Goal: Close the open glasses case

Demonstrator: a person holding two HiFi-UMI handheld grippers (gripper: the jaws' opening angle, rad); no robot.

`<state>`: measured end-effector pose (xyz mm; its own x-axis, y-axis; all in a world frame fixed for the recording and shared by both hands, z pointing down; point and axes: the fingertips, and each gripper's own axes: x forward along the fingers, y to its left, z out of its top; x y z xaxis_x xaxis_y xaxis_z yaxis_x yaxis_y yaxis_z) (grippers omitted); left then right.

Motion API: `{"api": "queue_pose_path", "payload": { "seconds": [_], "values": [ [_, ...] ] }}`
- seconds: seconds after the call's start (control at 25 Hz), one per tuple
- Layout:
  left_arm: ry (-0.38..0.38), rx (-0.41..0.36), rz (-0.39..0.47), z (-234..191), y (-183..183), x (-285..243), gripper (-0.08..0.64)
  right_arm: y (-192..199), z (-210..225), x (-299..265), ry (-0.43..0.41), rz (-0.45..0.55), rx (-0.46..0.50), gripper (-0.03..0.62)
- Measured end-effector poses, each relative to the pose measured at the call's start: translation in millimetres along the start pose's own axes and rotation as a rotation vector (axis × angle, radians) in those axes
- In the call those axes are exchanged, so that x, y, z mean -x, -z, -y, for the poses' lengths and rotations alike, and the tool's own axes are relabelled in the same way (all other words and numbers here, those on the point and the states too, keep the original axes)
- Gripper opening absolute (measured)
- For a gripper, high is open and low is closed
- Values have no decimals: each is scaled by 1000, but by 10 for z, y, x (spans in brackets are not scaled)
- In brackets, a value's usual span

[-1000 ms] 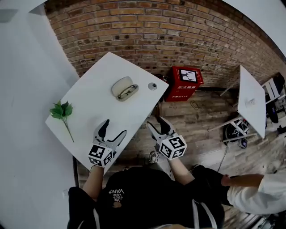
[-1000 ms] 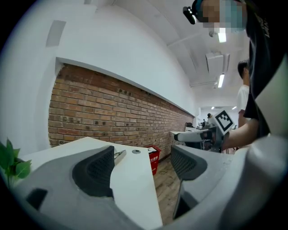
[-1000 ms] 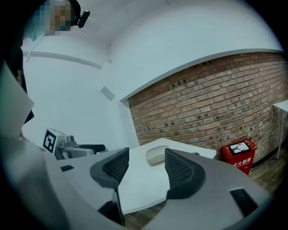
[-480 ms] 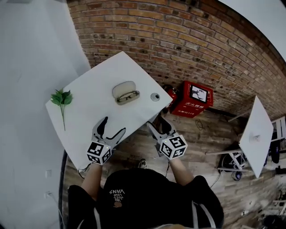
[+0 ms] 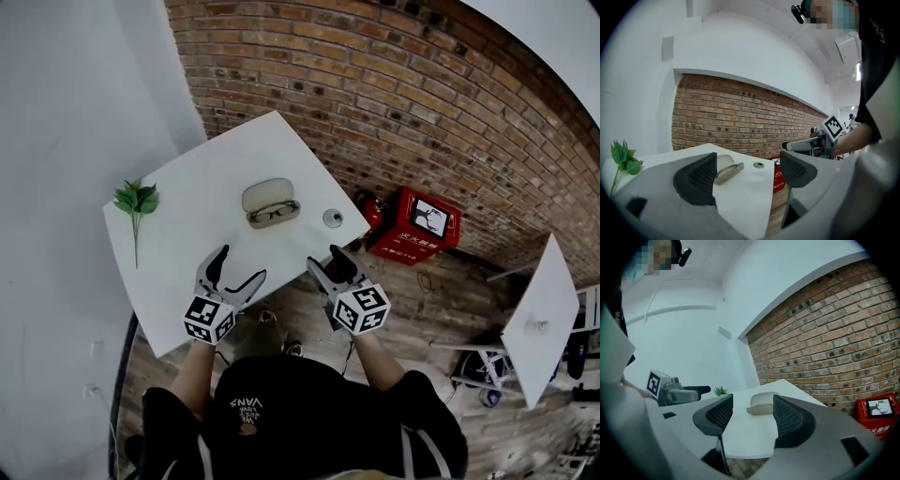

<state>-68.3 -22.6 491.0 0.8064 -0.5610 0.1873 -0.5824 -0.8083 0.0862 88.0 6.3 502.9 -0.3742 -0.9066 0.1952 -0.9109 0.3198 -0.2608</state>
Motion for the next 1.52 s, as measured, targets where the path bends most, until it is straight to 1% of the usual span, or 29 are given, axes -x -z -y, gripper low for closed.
{"api": "queue_pose_path", "payload": {
  "seconds": [0.24, 0.48, 0.72, 0.88, 1.08, 1.32, 1.52],
  "values": [
    [9, 13, -3, -318, -61, -298, 417, 16, 192, -353, 15, -39, -16, 250],
    [31, 15, -13, -671, -137, -556, 419, -58, 334, -753, 27, -59, -18, 249],
    [65, 36, -39, -984, -61, -758, 421, -28, 444, -1072, 45, -90, -20, 247],
    [80, 47, -67, -1184, 36, -890, 422, 21, 494, -1234, 41, -111, -24, 245],
    [96, 70, -111, -1352, 186, -1100, 425, 88, 582, -1397, -7, -160, -21, 242],
    [127, 100, -170, -1418, 332, -1345, 442, 220, 704, -1549, -116, -260, 18, 235],
    [193, 87, -246, -1401, 452, -1557, 457, 341, 730, -1629, -213, -337, 56, 232]
  ]
}}
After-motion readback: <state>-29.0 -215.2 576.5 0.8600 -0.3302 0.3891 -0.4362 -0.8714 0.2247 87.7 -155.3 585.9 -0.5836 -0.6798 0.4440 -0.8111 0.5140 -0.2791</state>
